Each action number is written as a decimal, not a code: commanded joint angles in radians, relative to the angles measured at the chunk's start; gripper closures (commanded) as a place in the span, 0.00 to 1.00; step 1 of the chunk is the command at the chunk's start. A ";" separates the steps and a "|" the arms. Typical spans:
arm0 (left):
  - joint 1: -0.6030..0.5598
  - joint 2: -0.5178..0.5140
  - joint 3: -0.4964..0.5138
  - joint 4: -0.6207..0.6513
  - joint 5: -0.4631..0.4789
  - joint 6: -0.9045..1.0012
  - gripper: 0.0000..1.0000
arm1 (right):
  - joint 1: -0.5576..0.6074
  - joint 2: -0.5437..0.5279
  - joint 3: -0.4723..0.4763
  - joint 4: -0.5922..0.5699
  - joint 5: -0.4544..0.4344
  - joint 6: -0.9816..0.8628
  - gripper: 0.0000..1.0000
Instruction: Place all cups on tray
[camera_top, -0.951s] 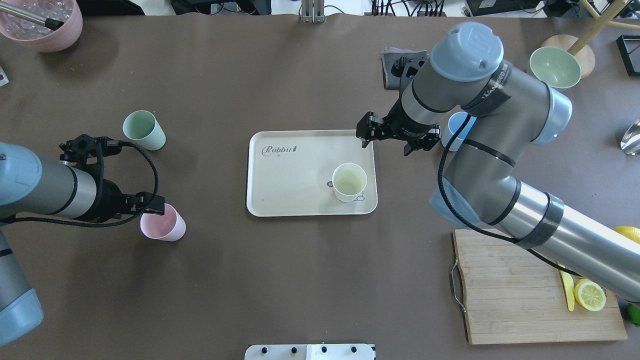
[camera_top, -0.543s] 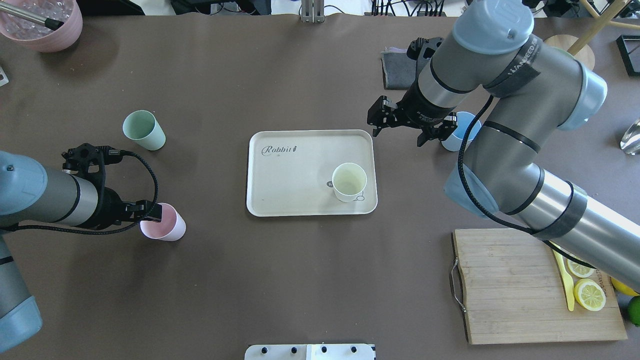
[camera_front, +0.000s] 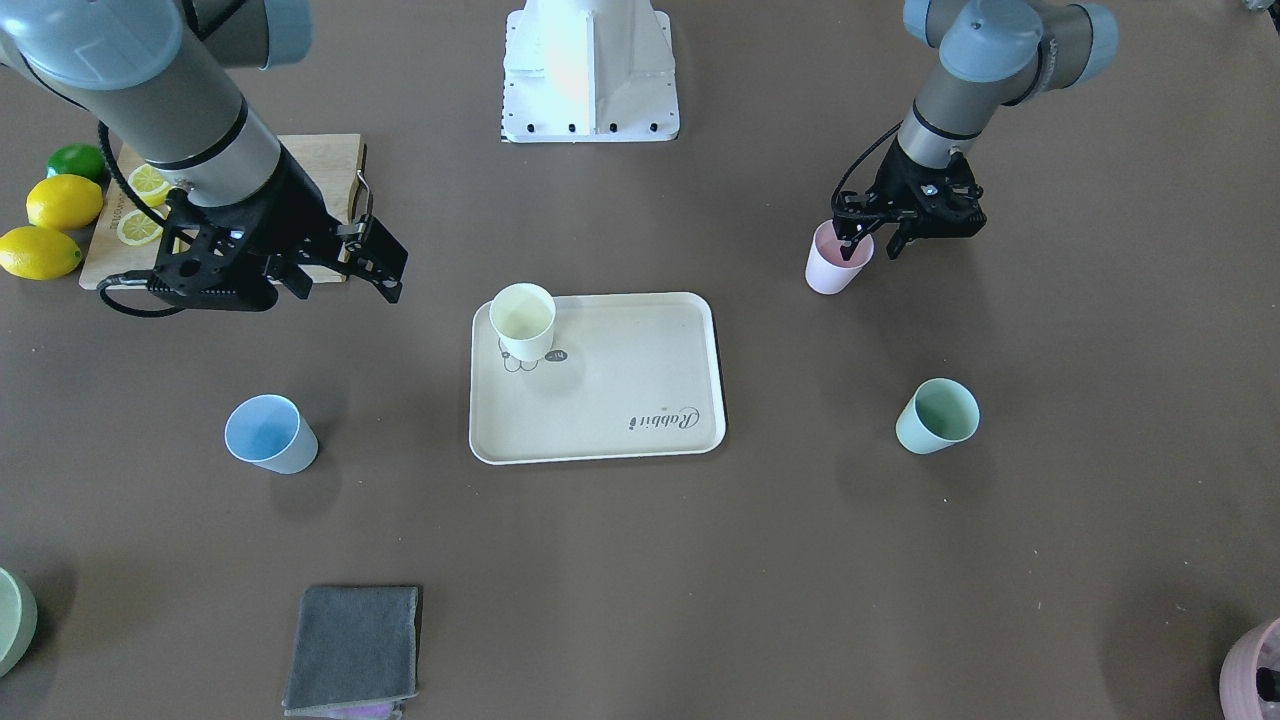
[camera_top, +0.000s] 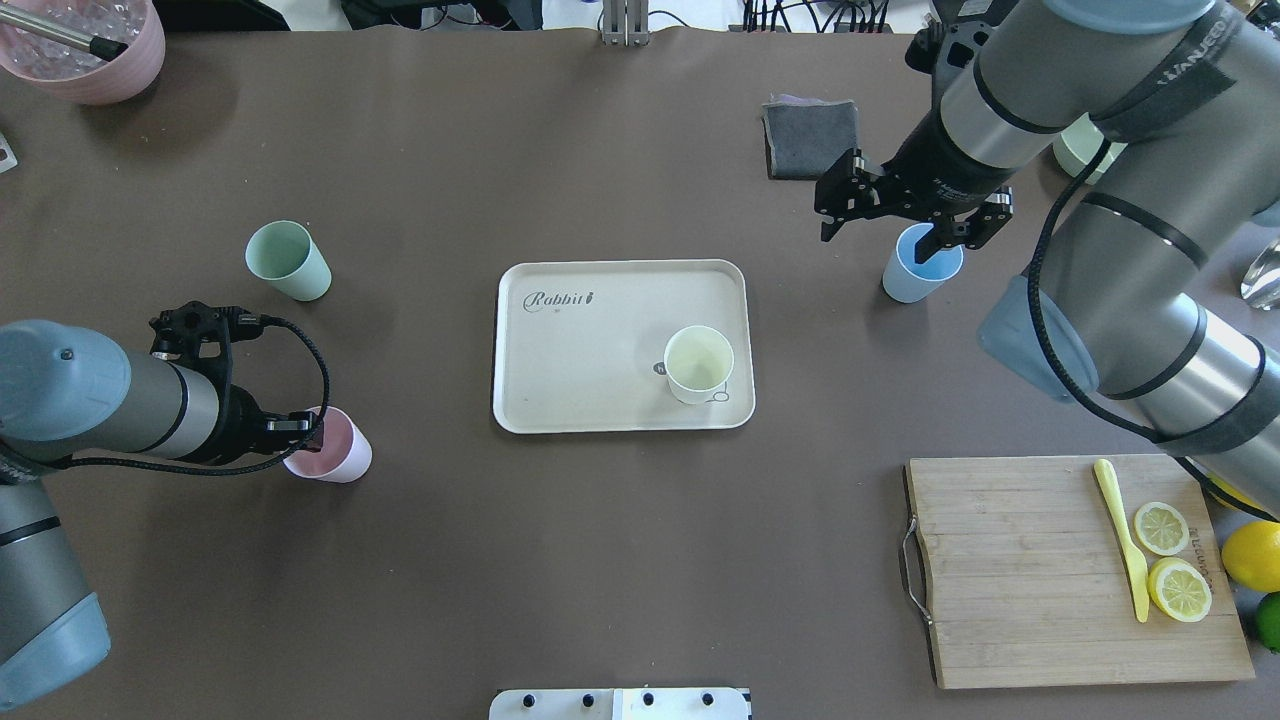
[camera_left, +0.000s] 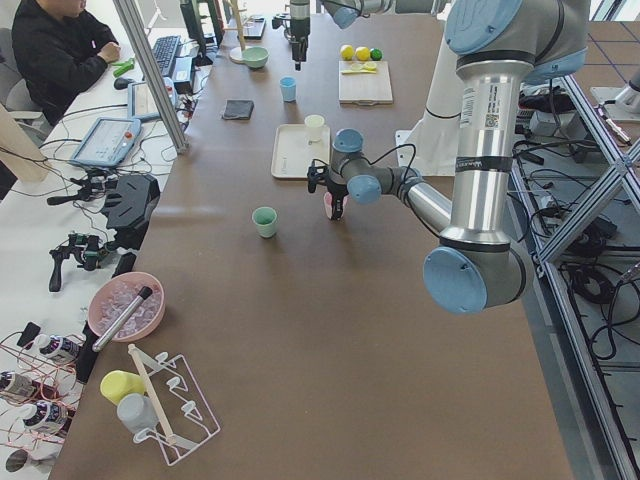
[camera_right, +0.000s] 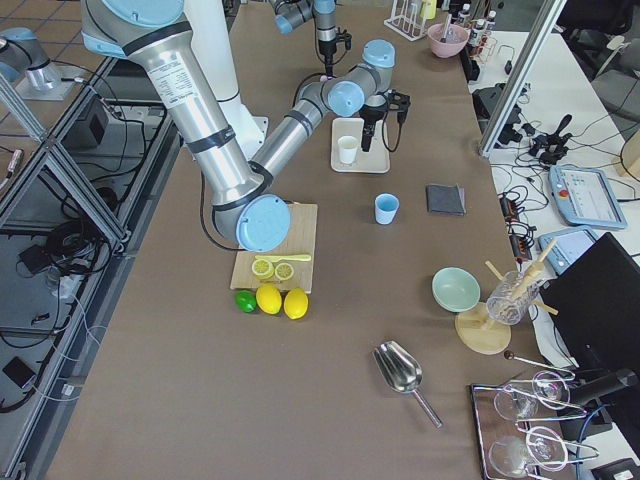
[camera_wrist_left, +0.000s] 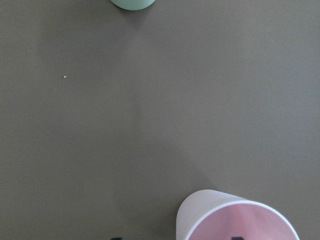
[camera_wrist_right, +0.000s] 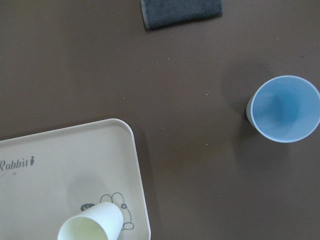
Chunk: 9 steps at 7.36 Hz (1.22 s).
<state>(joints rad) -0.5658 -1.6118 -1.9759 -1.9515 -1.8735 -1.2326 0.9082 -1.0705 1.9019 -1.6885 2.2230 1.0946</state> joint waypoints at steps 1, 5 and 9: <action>0.012 -0.013 0.002 -0.010 0.002 -0.004 1.00 | 0.072 -0.064 0.003 -0.002 0.021 -0.103 0.00; -0.003 -0.130 -0.052 0.073 -0.010 -0.007 1.00 | 0.172 -0.203 -0.012 0.000 0.021 -0.304 0.00; 0.009 -0.509 0.020 0.450 0.002 -0.111 1.00 | 0.158 -0.190 -0.142 0.068 -0.029 -0.332 0.00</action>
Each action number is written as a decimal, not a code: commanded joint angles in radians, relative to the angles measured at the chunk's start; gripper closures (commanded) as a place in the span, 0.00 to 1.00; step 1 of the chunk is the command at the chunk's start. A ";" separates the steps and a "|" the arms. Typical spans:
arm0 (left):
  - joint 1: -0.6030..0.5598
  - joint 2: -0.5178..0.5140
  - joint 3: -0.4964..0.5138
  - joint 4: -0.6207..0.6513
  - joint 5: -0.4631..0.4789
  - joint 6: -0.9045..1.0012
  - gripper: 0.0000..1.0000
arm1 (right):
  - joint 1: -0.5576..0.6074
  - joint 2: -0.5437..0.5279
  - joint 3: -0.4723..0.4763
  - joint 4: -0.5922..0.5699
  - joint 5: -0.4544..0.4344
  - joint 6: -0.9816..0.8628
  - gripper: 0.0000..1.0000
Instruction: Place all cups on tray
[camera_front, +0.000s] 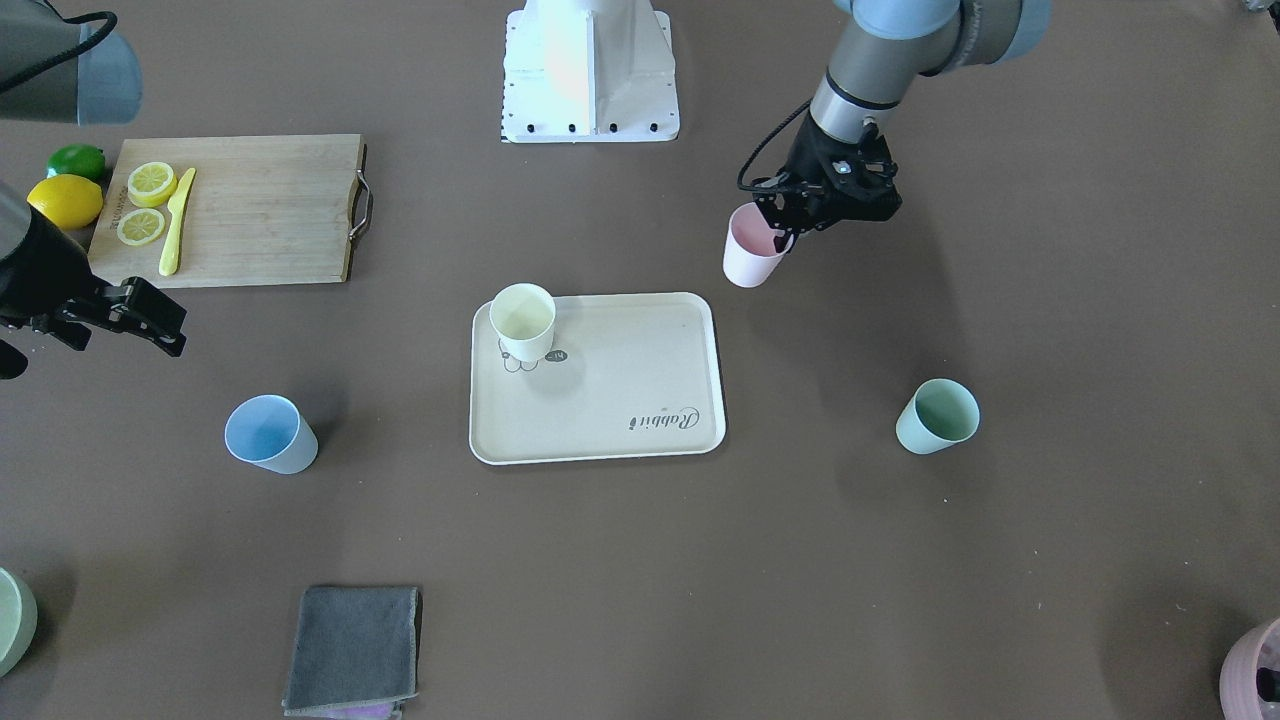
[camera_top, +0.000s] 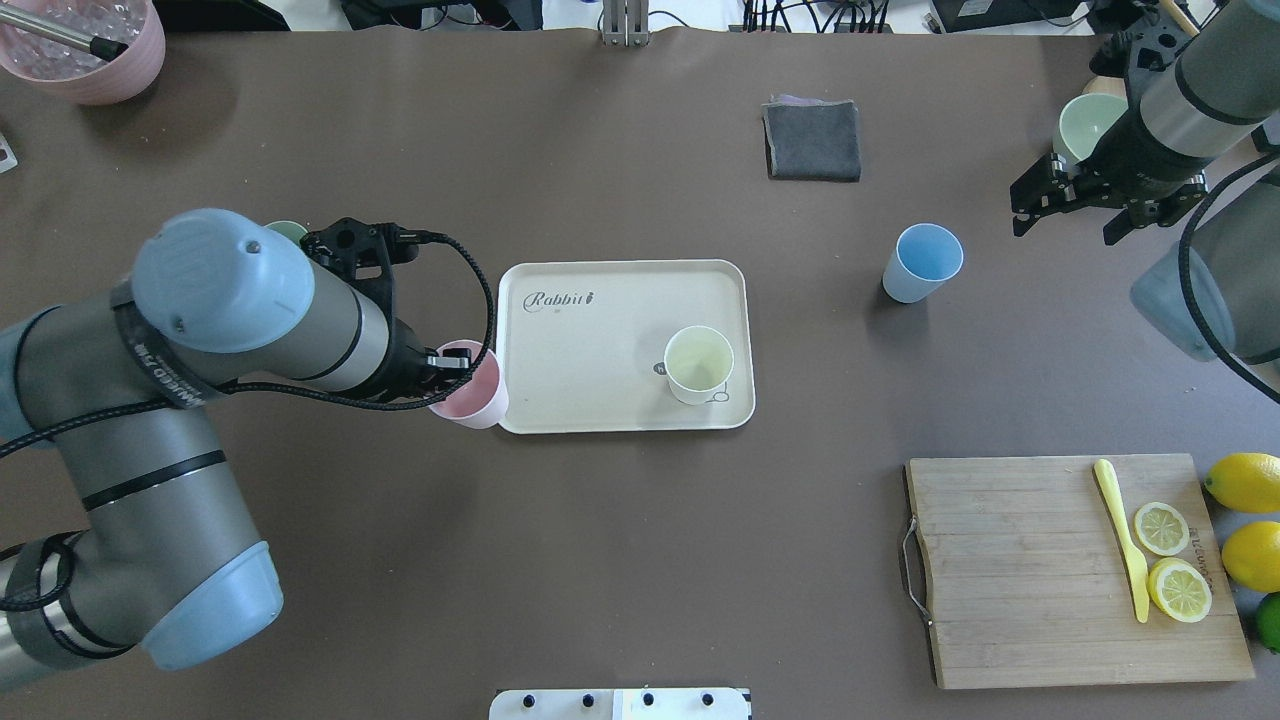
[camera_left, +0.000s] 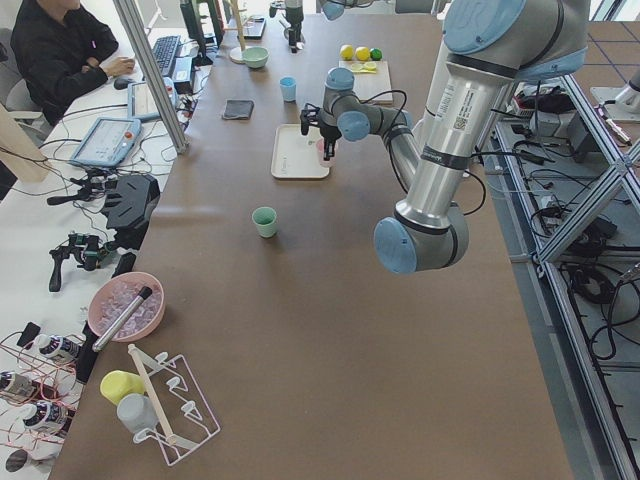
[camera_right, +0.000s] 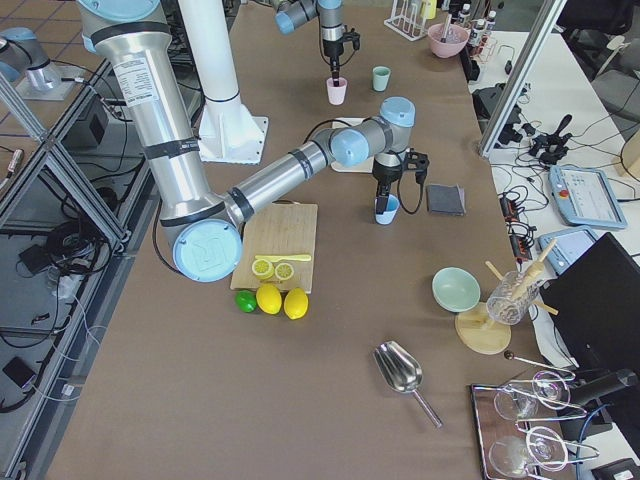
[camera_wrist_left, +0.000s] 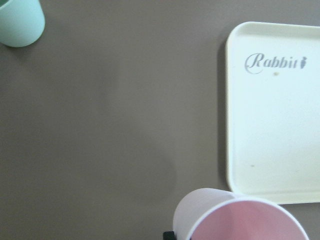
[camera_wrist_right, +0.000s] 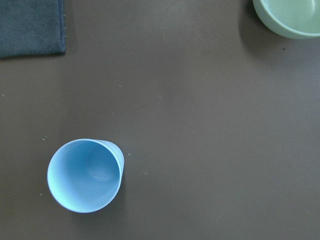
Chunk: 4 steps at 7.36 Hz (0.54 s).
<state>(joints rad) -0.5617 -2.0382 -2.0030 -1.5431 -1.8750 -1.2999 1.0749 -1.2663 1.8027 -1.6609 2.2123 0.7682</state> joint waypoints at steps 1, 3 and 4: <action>0.006 -0.129 0.114 0.038 0.043 -0.044 1.00 | -0.015 0.007 -0.089 0.108 -0.020 -0.004 0.00; 0.016 -0.132 0.173 -0.024 0.074 -0.045 1.00 | -0.024 0.010 -0.160 0.194 -0.022 -0.001 0.00; 0.016 -0.132 0.214 -0.069 0.076 -0.044 1.00 | -0.038 0.011 -0.166 0.205 -0.032 0.003 0.00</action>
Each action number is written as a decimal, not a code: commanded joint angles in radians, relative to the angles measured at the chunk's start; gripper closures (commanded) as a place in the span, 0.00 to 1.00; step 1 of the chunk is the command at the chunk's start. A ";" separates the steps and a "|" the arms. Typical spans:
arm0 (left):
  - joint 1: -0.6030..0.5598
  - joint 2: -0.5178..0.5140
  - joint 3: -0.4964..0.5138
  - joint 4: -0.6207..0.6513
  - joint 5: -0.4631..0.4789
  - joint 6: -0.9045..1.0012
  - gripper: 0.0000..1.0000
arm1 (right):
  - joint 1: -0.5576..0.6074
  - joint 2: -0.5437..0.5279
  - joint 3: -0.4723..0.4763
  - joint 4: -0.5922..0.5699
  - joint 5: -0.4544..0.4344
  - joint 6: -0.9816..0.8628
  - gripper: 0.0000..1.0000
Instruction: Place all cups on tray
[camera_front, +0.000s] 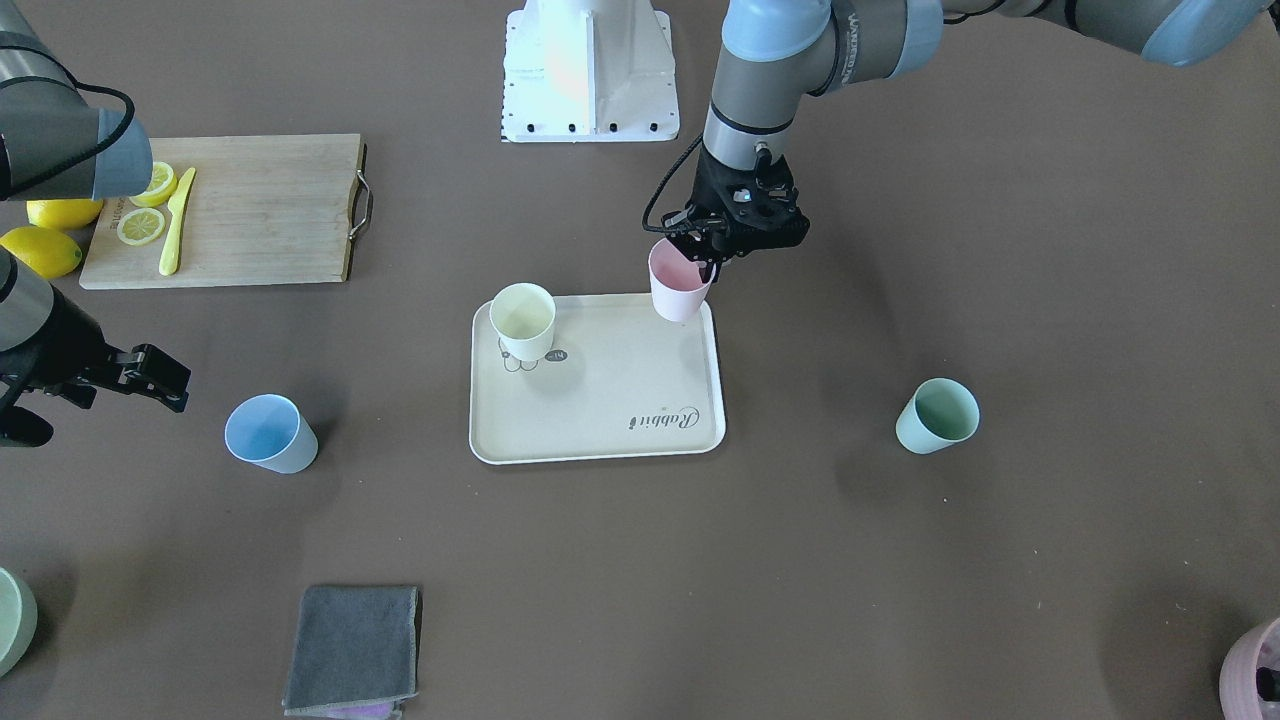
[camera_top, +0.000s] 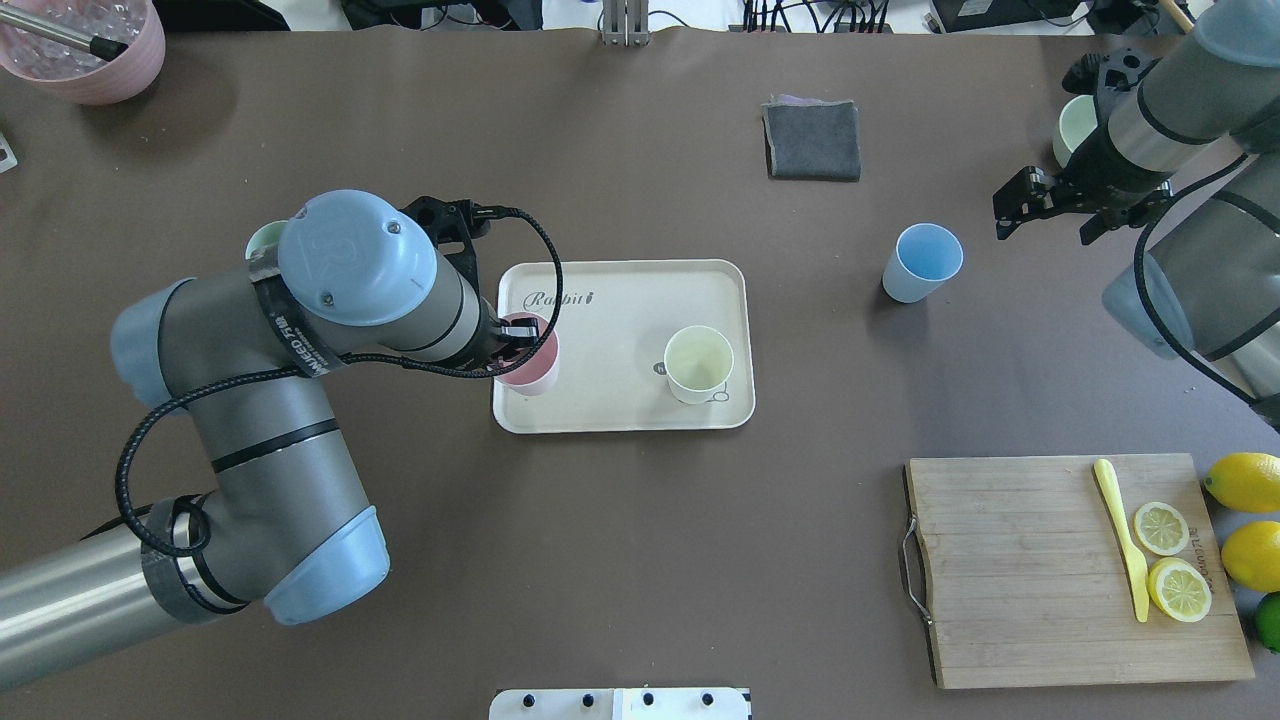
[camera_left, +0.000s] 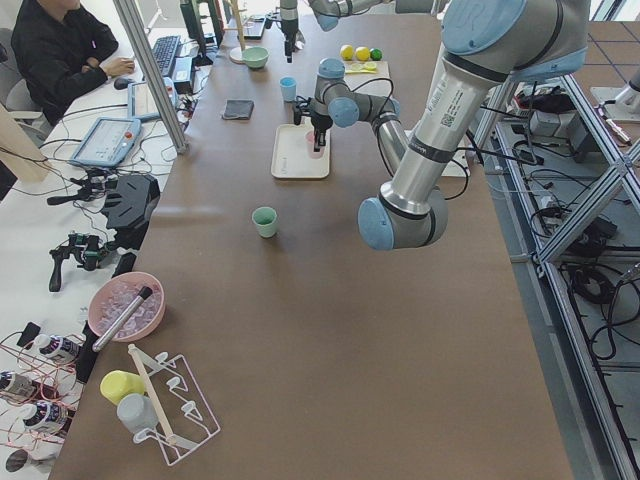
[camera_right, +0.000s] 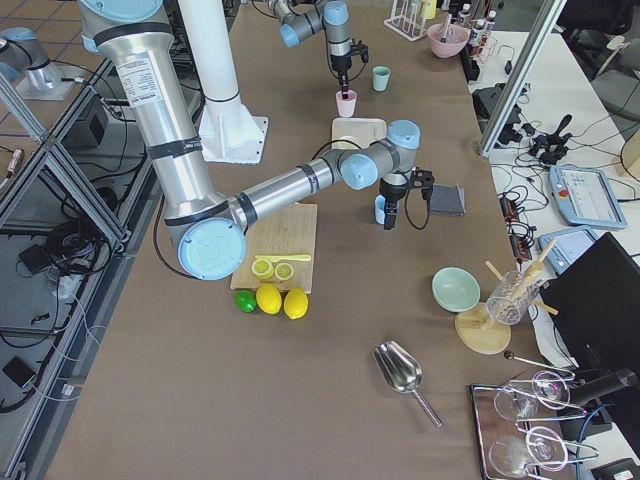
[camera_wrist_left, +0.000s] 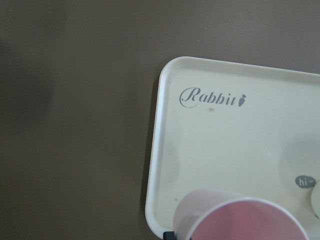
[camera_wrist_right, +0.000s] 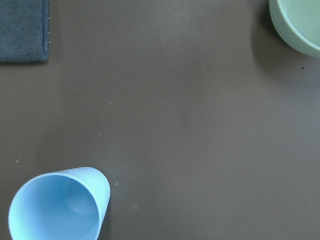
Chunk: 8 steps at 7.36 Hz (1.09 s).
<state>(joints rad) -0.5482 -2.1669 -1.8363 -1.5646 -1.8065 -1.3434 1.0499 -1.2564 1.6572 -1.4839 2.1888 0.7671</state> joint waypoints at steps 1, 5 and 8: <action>0.002 -0.005 0.096 -0.099 0.007 -0.002 1.00 | -0.022 0.006 -0.020 0.028 -0.021 0.006 0.00; 0.017 -0.053 0.176 -0.127 0.009 -0.036 1.00 | -0.037 0.008 -0.037 0.030 -0.037 0.001 0.00; 0.017 -0.047 0.161 -0.130 0.009 -0.028 0.02 | -0.051 0.032 -0.039 0.028 -0.038 0.008 0.00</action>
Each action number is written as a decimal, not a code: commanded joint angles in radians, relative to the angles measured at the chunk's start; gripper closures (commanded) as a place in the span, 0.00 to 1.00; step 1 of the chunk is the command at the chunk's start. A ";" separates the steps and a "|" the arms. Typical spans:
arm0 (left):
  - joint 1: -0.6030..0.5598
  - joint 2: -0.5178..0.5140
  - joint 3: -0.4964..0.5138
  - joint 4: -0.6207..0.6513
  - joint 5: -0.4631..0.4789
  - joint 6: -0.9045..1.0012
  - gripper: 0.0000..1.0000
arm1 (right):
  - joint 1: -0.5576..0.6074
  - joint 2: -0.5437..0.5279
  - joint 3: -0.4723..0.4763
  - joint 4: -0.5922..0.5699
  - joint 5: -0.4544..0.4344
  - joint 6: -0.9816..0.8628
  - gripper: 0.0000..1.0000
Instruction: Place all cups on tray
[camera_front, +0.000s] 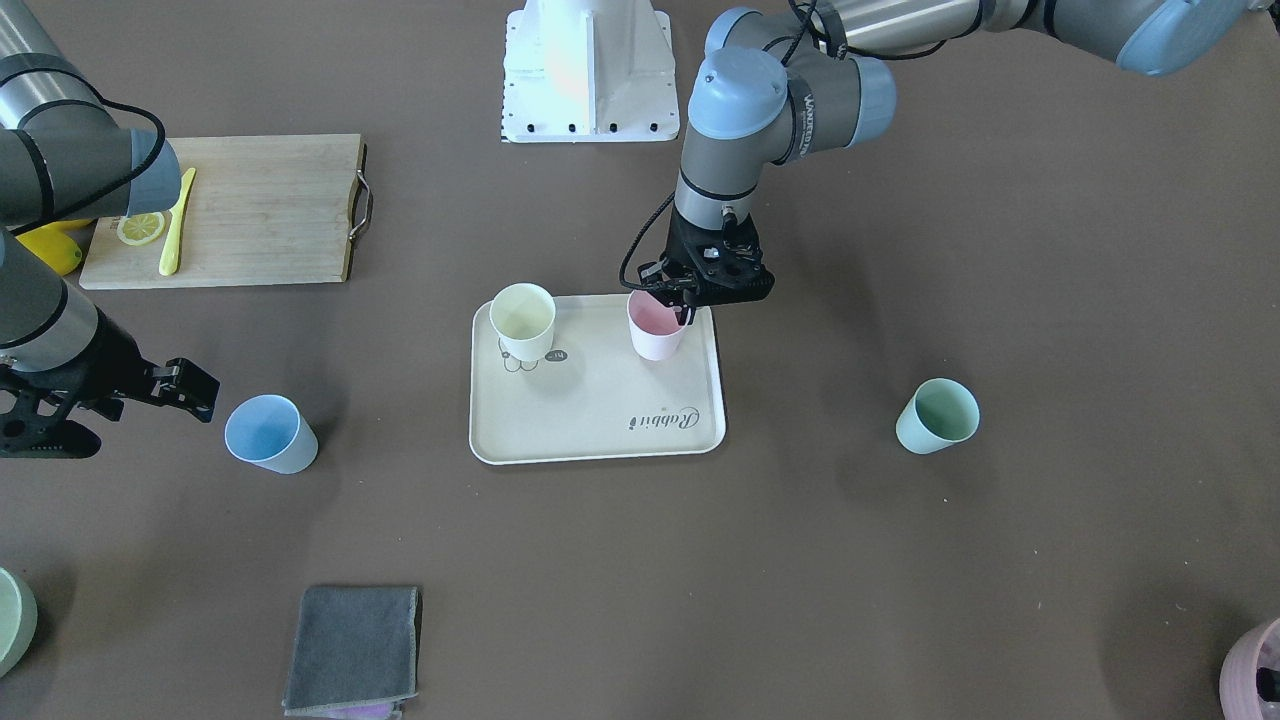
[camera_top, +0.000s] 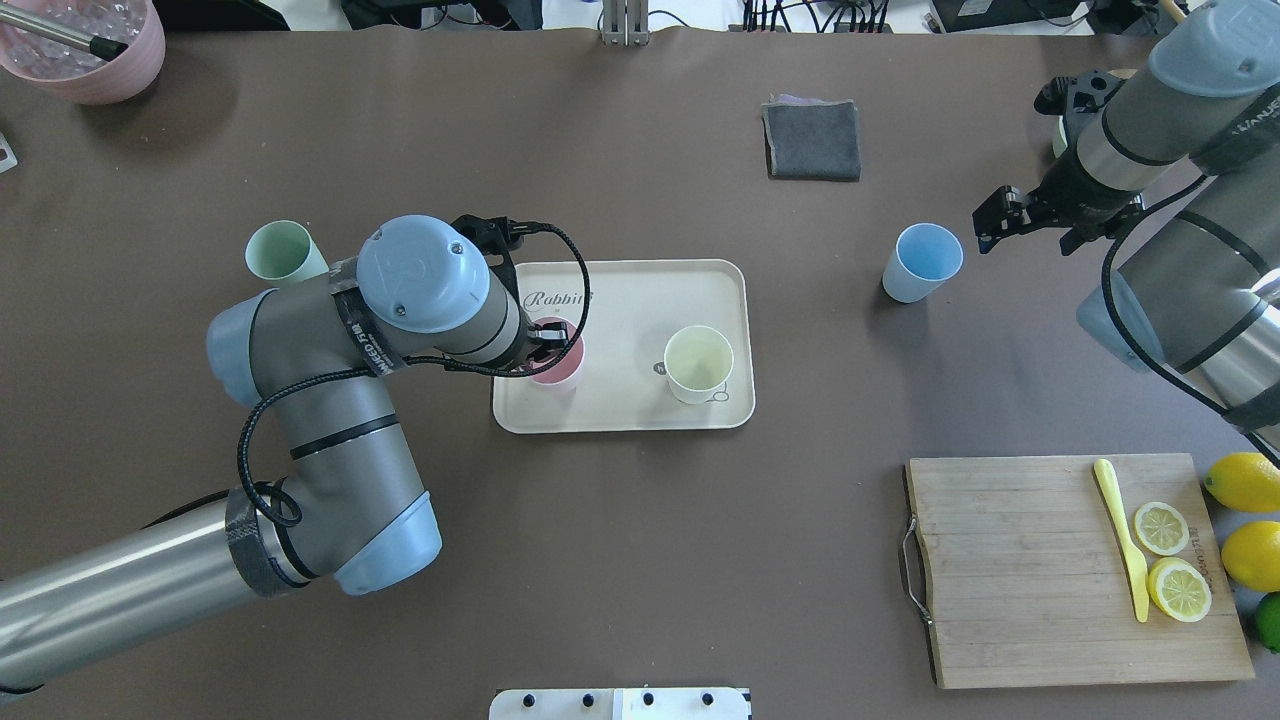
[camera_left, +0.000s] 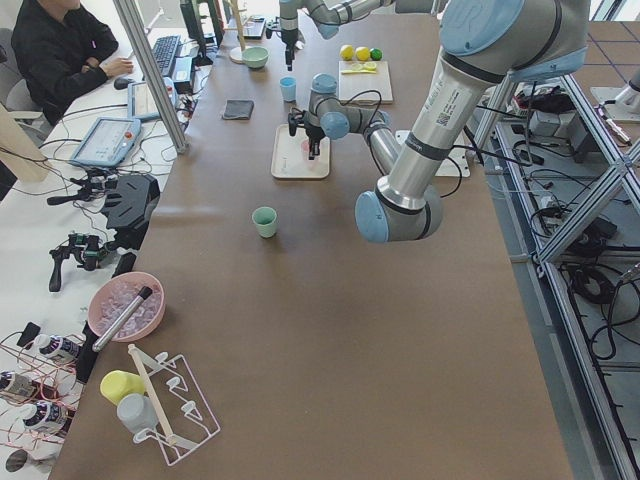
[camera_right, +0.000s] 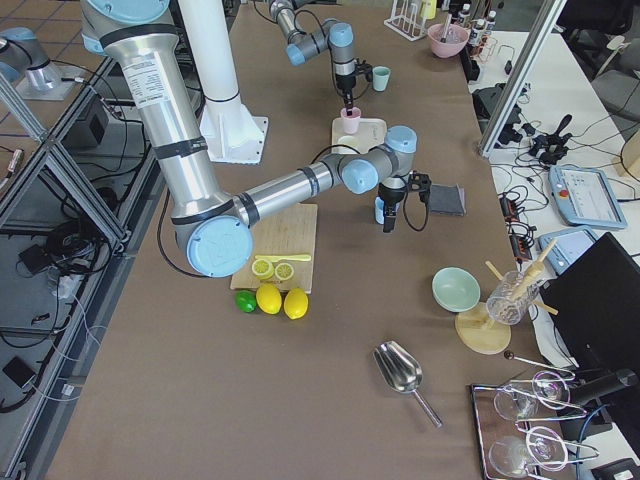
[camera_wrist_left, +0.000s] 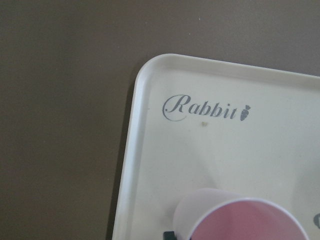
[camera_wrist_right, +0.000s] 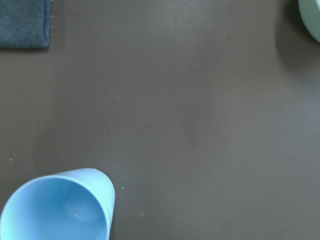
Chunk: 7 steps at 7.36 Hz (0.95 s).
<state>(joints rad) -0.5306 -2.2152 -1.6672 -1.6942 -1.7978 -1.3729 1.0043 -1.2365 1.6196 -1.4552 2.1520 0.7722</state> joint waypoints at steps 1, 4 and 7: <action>-0.002 0.005 -0.017 -0.001 0.000 0.006 0.02 | -0.012 0.024 -0.006 -0.001 -0.001 0.006 0.00; -0.003 0.008 -0.031 0.001 0.000 0.006 0.02 | -0.018 0.086 -0.072 -0.001 -0.026 0.018 0.00; -0.031 0.009 -0.061 0.008 -0.005 0.012 0.02 | -0.097 0.055 -0.110 0.122 -0.073 0.100 0.00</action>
<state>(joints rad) -0.5428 -2.2070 -1.7158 -1.6902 -1.7987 -1.3648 0.9462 -1.1689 1.5287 -1.4007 2.0960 0.8177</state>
